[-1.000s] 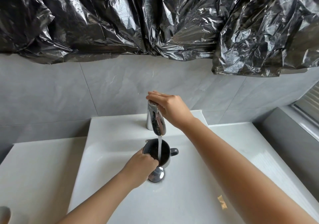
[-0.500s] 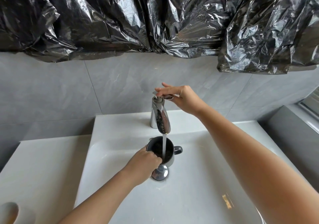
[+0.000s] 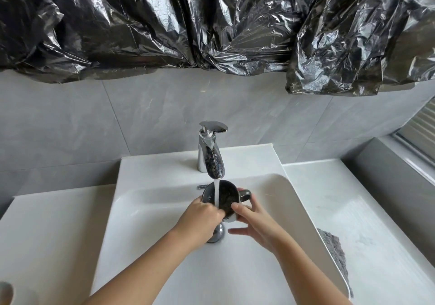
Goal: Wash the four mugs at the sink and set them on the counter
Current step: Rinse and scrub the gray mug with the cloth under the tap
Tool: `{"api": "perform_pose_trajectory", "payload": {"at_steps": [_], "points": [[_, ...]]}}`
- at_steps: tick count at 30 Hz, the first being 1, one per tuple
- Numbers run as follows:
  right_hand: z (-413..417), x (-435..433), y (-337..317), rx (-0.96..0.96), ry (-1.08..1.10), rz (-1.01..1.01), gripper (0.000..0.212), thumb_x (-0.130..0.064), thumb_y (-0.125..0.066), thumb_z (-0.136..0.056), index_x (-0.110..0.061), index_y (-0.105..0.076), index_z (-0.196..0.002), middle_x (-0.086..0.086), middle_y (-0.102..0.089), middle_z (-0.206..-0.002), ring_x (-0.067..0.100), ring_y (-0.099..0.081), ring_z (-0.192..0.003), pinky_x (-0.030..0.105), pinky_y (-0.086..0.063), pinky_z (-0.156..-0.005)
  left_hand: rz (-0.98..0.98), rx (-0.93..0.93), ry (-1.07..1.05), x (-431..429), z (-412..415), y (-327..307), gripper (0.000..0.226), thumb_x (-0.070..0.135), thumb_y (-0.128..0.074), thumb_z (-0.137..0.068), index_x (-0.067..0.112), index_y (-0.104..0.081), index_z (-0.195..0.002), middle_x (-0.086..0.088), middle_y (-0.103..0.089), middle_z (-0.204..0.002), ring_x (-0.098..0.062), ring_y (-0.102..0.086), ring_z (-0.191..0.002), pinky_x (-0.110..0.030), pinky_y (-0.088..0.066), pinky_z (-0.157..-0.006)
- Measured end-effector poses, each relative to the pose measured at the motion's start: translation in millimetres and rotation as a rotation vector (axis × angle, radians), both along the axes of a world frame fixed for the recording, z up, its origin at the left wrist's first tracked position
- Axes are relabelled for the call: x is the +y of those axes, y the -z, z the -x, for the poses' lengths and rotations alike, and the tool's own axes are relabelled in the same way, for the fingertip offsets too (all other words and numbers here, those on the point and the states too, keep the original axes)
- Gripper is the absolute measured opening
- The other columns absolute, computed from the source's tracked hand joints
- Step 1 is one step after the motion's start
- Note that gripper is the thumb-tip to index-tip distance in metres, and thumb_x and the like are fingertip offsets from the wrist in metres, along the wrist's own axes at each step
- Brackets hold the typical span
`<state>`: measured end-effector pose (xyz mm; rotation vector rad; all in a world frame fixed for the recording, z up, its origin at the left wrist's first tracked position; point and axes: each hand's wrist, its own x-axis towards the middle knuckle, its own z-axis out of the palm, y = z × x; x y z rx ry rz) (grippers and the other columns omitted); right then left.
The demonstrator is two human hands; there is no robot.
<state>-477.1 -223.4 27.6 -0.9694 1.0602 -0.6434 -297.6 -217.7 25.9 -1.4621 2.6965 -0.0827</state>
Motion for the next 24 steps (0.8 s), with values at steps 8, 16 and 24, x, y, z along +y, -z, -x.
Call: {"api": "perform_pose_trajectory", "payload": {"at_steps": [8,16,24], "points": [[-8,-6,-5,0.213,-0.005,0.059,0.054,-0.038,-0.068,-0.060,-0.023,-0.054,-0.110,0.005,-0.066,-0.095,0.014,-0.064,-0.078,0.033,-0.055,-0.078,-0.055,-0.325,0.098,-7,-16,4,0.025,0.026,-0.058,-0.084,0.026,-0.068,-0.106,0.004,-0.066,-0.110,-0.020,-0.048,-0.122,-0.057,-0.024,-0.113],[-13,-21,-9,0.313,-0.060,0.108,0.046,-0.037,-0.064,-0.066,-0.027,-0.054,-0.110,0.001,-0.065,-0.095,0.014,-0.059,-0.082,0.030,-0.049,-0.072,-0.043,0.038,0.047,-10,-21,27,0.049,0.016,-0.055,-0.086,0.030,-0.048,-0.132,0.001,-0.060,-0.127,-0.025,-0.053,-0.119,-0.042,-0.040,-0.100],[-18,-25,-4,0.625,0.069,0.457,0.048,-0.034,-0.073,-0.063,-0.034,-0.051,-0.106,-0.001,-0.057,-0.103,0.009,-0.053,-0.095,0.007,-0.038,-0.068,-0.205,0.537,-0.104,12,-25,30,0.036,0.011,-0.050,-0.086,0.036,-0.058,-0.111,0.011,-0.066,-0.111,-0.022,-0.055,-0.102,-0.031,-0.043,-0.087]]}}
